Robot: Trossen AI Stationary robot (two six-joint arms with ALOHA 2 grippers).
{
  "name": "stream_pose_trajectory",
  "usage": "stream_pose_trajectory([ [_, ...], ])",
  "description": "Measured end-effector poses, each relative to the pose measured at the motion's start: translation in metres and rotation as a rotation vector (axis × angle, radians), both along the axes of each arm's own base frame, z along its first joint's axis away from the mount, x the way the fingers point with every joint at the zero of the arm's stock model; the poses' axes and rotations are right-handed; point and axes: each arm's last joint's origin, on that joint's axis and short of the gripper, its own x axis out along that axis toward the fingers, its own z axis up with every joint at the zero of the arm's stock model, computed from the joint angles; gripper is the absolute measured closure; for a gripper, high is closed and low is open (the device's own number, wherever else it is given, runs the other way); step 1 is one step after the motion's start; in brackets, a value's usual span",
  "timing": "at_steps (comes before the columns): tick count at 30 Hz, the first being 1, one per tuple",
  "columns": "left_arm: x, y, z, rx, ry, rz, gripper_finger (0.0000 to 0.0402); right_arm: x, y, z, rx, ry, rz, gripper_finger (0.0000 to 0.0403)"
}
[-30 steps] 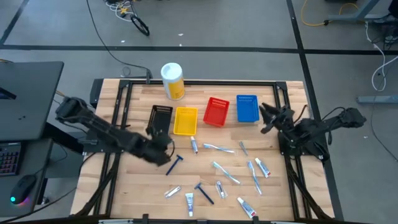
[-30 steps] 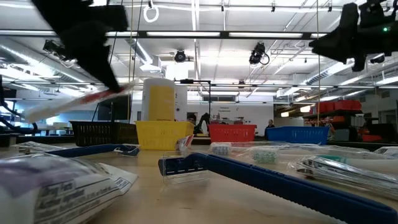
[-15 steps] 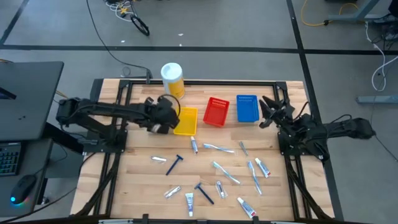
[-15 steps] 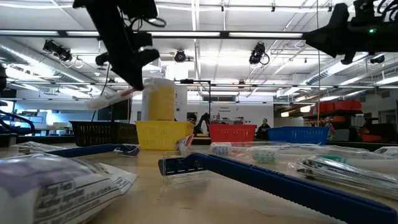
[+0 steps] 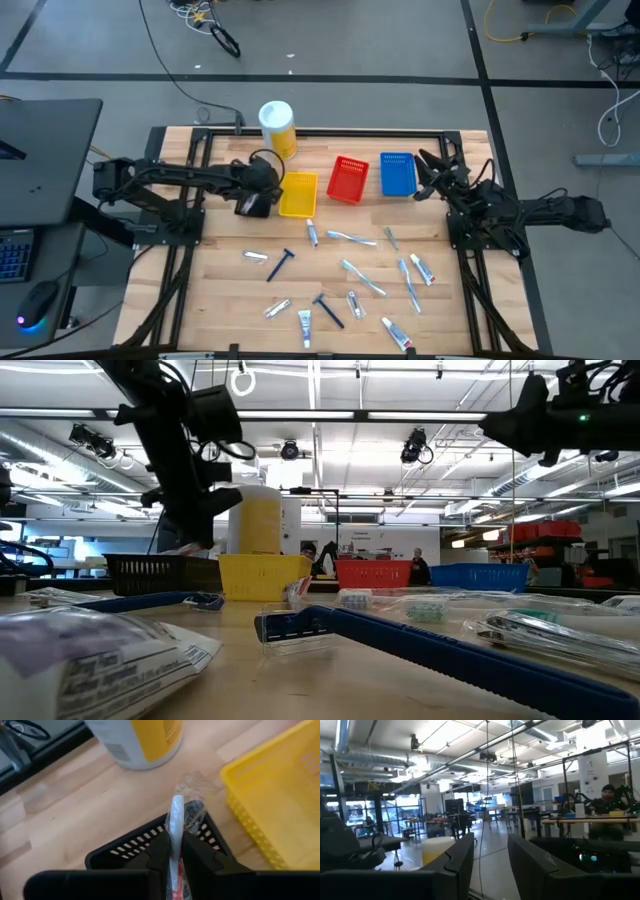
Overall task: Pick & Place Travel size toiletries
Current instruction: Put the orange toothbrush into the black bin, then put the blue razor into the yellow bin
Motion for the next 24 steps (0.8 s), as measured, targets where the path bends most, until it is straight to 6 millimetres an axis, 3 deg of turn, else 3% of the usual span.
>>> stream_pose_trajectory([
  [11, 0.0, 0.001, -0.001, 0.046, 0.041, -0.061, 0.0271, 0.008, 0.0, -0.006, 0.029, 0.029, 0.078, 0.0273],
  [14, 0.004, 0.001, 0.001, 0.073, 0.052, -0.118, 0.0258, 0.014, 0.001, 0.007, 0.004, 0.017, 0.14, 0.0273],
  [18, 0.009, 0.002, 0.009, 0.091, 0.042, -0.143, 0.0246, 0.032, 0.001, 0.026, 0.027, 0.073, 0.24, 0.0273],
  [24, 0.019, 0.004, 0.026, 0.12, 0.005, -0.172, 0.0243, 0.074, -0.002, 0.034, 0.132, 0.28, 0.322, 0.0273],
])
